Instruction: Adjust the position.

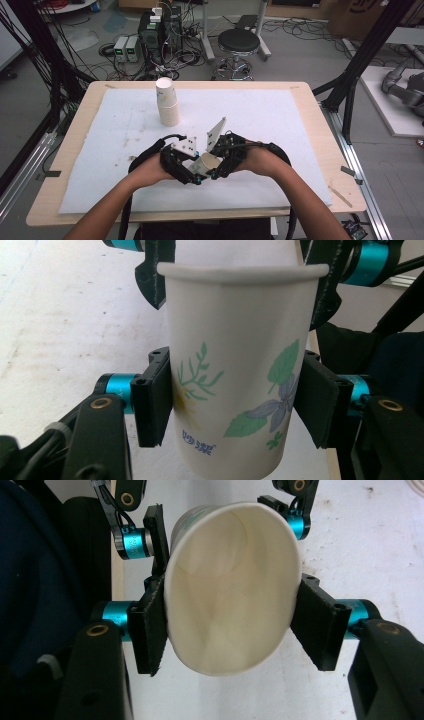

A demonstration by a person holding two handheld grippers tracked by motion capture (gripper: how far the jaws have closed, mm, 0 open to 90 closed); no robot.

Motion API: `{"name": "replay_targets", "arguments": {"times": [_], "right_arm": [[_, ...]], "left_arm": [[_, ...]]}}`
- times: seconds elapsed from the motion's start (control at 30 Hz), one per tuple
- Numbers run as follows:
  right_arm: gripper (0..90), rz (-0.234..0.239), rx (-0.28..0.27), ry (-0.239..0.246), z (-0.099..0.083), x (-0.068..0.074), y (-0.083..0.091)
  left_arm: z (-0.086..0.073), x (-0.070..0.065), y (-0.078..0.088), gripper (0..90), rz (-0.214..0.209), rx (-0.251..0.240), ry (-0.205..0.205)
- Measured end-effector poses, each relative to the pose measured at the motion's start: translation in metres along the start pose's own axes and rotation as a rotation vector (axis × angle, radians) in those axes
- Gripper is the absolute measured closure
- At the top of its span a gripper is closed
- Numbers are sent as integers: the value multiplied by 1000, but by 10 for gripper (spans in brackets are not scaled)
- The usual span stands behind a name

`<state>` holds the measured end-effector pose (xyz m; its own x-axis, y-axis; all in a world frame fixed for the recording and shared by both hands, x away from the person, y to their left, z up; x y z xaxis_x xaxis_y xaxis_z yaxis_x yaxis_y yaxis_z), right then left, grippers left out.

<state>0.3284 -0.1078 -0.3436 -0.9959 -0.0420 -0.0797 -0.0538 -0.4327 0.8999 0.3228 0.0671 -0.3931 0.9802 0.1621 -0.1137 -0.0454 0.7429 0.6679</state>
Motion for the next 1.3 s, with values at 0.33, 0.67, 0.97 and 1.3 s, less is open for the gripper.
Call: {"name": "replay_targets", "arguments": {"times": [0.33, 0.67, 0.97, 1.3], "right_arm": [[220, -26, -108, -18, -1, 1, 7], [206, -69, -411, -148, -23, 4, 43], [207, -268, -536, -295, -82, 15, 48], [203, -513, -550, -434, -149, 34, 33]], "left_arm": [[-2, -4, 2, 373, -6, -75, 11], [-17, -2, 8, 370, 7, -179, 62], [-37, 3, 20, 366, 95, -308, 131], [-63, 11, 38, 358, 287, -474, 197]]}}
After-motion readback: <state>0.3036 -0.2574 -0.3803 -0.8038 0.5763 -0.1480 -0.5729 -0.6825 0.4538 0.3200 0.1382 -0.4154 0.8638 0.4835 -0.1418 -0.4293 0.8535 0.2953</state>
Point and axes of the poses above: each handheld gripper's, and its own axes: y roughly backward along the jaws, z roughly out of its top, x roughly to its left, the point moved 1 cm from there along -y, roughly forward along the jaws, and after that the axes turned 5 degrees about y, right-handed, at the moved point
